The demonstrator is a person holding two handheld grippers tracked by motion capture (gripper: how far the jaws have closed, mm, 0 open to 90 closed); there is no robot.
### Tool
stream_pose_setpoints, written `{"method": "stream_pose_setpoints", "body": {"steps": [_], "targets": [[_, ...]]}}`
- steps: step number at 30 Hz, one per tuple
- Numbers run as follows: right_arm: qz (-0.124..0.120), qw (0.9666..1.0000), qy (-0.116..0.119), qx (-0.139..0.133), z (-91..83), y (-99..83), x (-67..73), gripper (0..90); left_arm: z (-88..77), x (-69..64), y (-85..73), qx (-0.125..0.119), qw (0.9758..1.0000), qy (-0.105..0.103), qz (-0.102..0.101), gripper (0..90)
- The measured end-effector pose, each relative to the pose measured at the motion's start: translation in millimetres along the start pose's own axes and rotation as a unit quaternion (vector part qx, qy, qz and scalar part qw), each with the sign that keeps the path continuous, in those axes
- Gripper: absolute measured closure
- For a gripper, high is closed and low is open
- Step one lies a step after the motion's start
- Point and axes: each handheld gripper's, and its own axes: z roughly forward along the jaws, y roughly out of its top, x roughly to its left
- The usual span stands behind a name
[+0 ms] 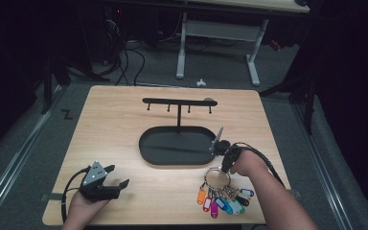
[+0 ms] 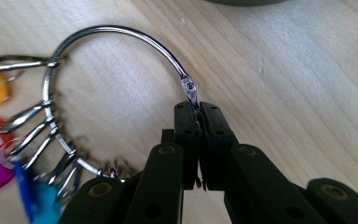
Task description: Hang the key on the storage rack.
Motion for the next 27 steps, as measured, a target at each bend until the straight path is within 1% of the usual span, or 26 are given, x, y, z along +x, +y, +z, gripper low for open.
{"method": "stream_pose_setpoints", "body": {"steps": [4, 5, 6, 7, 8, 11, 14, 15, 17, 21, 22, 24, 25, 26, 27], "targets": [[0.013, 0.9998, 0.003, -0.017, -16.0, -9.0, -0.4, 87.1, 0.5, -0.9, 0.2, 0.001, 1.0000, 0.000, 0.002, 21.9], [0.015, 0.9997, -0.001, -0.018, -19.3, -10.5, -0.1, 87.2, 0.3, -1.2, 0.4, 0.001, 1.0000, 0.000, 0.003, 21.9], [0.017, 0.9995, -0.002, -0.027, -24.0, -13.3, -0.1, 87.2, 0.0, -1.4, 0.5, 0.001, 1.0000, 0.000, 0.004, 21.9], [0.023, 0.9992, -0.001, -0.031, -28.0, -15.2, 0.5, 87.2, 0.1, -1.4, 0.6, 0.001, 1.0000, -0.001, 0.003, 22.0], [0.016, 0.9992, -0.005, -0.036, -31.6, -17.1, -0.4, 87.3, 0.2, -1.5, 0.6, 0.001, 1.0000, -0.001, 0.003, 22.0], [0.027, 0.9988, -0.009, -0.040, -39.8, -21.5, 1.1, 87.3, 0.6, -1.9, 0.9, 0.004, 1.0000, -0.003, 0.003, 22.0], [0.028, 0.9985, -0.008, -0.047, -44.6, -23.5, 0.3, 87.4, 0.4, -1.9, 0.9, 0.004, 1.0000, -0.003, 0.003, 22.0], [0.022, 0.9985, -0.010, -0.048, -45.5, -23.6, -0.3, 87.4, 0.3, -1.6, 0.9, 0.004, 1.0000, -0.002, 0.004, 22.0], [0.027, 0.9984, -0.008, -0.049, -47.0, -23.7, 0.8, 87.4, 0.5, -1.5, 0.6, 0.002, 1.0000, -0.001, 0.003, 22.0], [0.021, 0.9985, -0.011, -0.049, -50.4, -23.4, 1.0, 87.5, 0.6, -1.6, 0.7, 0.005, 1.0000, -0.003, 0.003, 22.0], [0.024, 0.9985, -0.011, -0.048, -51.2, -23.4, 1.5, 87.5, 0.6, -1.5, 0.7, 0.005, 1.0000, -0.003, 0.004, 22.0], [0.021, 0.9985, -0.013, -0.049, -53.9, -23.4, 1.1, 87.5, 0.3, -1.6, 0.7, 0.004, 1.0000, -0.003, 0.003, 22.0], [0.026, 0.9984, -0.013, -0.048, -55.4, -23.5, 1.6, 87.5, 0.4, -1.6, 0.7, 0.003, 1.0000, -0.003, 0.003, 22.0], [0.022, 0.9984, -0.015, -0.049, -56.9, -23.6, 1.3, 87.5, 0.3, -1.5, 0.7, 0.003, 1.0000, -0.003, 0.004, 22.0], [0.027, 0.9983, -0.013, -0.050, -58.2, -23.9, 1.7, 87.5, 0.6, -1.6, 0.6, 0.001, 1.0000, -0.002, 0.003, 22.0]]}}
